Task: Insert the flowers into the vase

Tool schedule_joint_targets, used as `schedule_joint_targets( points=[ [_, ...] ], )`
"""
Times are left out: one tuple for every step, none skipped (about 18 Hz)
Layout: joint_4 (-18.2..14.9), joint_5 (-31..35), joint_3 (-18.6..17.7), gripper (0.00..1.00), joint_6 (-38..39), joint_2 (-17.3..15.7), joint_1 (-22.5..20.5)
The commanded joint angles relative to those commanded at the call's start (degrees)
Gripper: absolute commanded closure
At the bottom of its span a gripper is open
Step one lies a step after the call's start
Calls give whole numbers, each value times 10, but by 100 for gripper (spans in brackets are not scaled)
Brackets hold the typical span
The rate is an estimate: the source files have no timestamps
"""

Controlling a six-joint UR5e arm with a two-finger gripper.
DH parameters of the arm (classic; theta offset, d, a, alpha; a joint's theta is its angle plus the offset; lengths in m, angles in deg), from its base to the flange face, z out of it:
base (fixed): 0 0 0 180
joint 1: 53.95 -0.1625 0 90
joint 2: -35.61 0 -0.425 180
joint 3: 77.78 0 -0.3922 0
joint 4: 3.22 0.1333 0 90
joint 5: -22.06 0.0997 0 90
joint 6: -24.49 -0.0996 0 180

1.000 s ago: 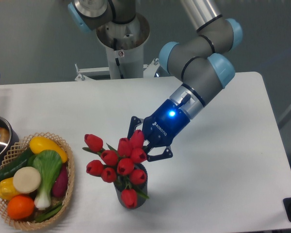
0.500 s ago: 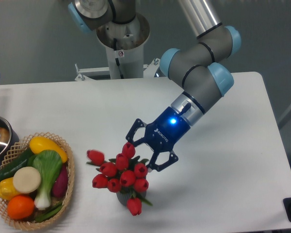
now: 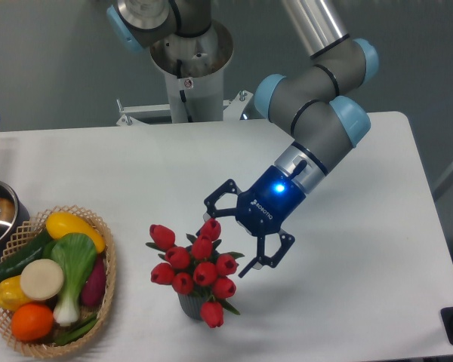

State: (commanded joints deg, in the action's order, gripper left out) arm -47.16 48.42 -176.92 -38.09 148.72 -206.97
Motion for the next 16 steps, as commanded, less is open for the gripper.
schedule_joint_targets(
  points=[
    [0, 2, -2, 0, 0, 0, -5],
    [0, 6, -4, 0, 0, -3, -11],
    [0, 11, -6, 0, 0, -8, -16],
    [0, 14, -11, 0, 0, -12, -24],
    [-1, 15, -14, 0, -1, -16, -31],
    [-1, 15, -18, 0, -2, -18, -40],
    [-1, 15, -21, 0, -2, -19, -47],
    [-1, 15, -24, 0, -3, -24, -56],
    [-2, 15, -25, 0, -3, -29, -68],
    [-2, 18, -25, 0, -3, -33, -78],
    [-3, 27, -25, 0, -3, -39, -86],
    [-3, 46, -25, 0, 3, -43, -90],
    [-3, 79, -24, 0, 6, -48, -91],
    [-3, 124, -22, 0, 10, -54, -91],
    [-4, 176, -20, 0, 11, -61, -90],
    [-4, 228, -19, 0, 11, -66, -89]
  ],
)
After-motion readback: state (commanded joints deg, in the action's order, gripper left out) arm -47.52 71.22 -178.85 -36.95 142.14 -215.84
